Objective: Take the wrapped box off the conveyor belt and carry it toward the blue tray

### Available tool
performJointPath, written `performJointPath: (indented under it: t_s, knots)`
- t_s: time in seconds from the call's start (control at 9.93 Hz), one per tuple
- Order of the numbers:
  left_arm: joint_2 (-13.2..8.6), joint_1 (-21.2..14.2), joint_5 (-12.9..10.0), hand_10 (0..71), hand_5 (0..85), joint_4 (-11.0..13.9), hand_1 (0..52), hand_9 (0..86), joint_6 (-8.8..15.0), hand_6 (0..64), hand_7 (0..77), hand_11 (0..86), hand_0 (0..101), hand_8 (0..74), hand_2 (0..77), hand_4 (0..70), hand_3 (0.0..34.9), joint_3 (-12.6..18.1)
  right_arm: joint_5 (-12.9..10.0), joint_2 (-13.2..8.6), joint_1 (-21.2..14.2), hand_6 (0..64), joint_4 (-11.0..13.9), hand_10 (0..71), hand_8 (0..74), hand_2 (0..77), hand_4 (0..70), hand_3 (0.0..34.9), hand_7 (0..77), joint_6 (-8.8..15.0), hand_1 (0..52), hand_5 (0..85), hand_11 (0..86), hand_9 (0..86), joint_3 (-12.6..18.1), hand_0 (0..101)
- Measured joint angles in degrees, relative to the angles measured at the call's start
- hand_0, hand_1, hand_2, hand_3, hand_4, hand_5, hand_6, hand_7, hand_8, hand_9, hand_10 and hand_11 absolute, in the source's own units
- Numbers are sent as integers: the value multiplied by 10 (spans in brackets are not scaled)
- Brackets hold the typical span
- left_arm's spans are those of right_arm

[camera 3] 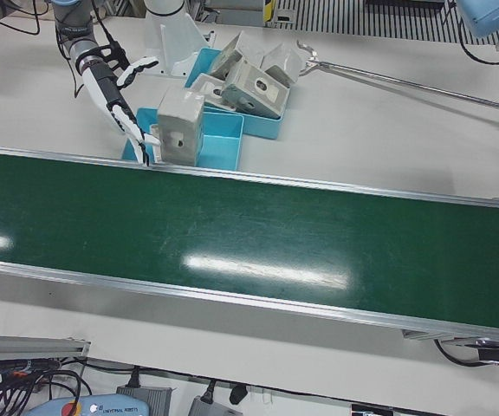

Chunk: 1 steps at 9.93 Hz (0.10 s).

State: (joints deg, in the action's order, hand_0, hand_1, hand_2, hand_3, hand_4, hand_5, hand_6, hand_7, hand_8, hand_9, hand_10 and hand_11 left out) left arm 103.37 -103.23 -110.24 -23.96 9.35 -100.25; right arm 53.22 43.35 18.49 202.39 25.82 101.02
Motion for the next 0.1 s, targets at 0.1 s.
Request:
performJointPath:
  t_s: [0.1]
  knots:
    - [0,0,0,5,11,0,0,5,0,5,5,5,0,5,11,0,0,0,1,0,0,11,0,0,0,207,54,138,120,-1,27,16,16,16,3,397]
